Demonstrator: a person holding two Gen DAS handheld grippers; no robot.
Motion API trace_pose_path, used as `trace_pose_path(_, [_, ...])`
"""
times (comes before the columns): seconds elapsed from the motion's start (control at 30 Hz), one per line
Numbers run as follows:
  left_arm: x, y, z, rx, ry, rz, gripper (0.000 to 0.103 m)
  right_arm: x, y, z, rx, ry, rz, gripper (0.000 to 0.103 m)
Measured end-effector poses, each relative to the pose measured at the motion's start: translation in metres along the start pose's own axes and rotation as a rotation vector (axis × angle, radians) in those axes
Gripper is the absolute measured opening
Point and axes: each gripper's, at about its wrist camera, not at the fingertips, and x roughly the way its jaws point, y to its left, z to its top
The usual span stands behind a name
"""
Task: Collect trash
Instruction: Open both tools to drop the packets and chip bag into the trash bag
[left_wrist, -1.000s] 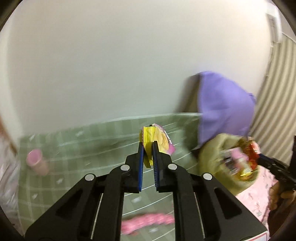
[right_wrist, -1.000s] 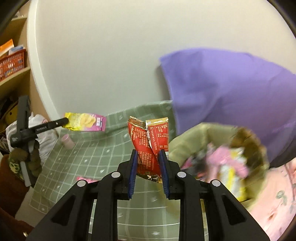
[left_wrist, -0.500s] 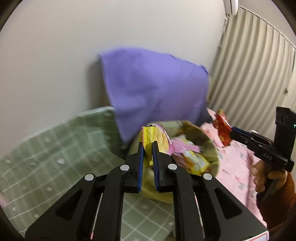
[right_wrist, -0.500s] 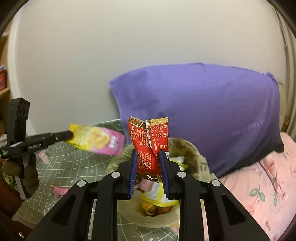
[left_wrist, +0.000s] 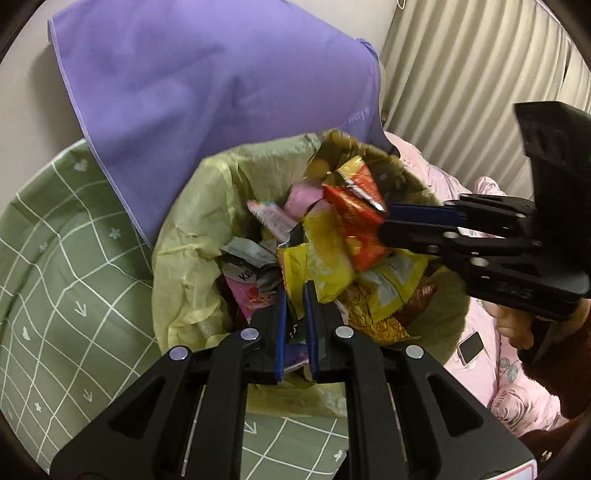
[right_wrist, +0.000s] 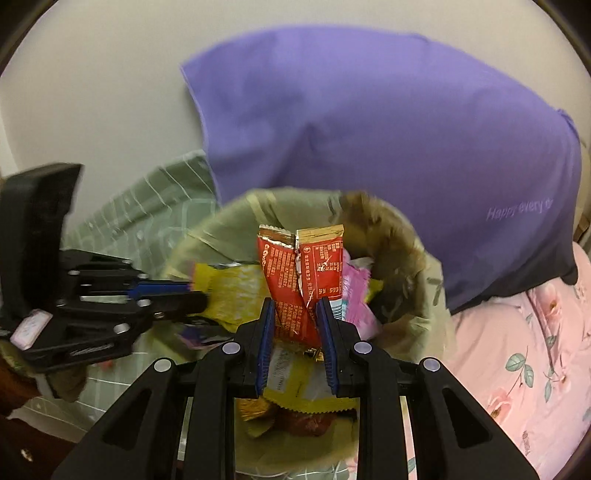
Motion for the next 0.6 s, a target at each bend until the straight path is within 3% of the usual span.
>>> trace_pose_path(0.23, [0.014,0.005,0.007,-0.026,0.02,0.024,0.009,0.024,0.008,0.003,-0.102,0.051,-0.041,0.023])
trace_pose_path(0.43, [0.011,0.001,0.013,-0.084,-0.003,0.059,0.009,0.016,0.002,-0.005,-0.157,0.044,0.03,0.023])
trace_pose_path(0.6, [-0.005,0.008,-0.001,-0.208,-0.05,0.097,0.011,0.006,-0.011,-0.007,-0.171,0.026,0.116,0.023])
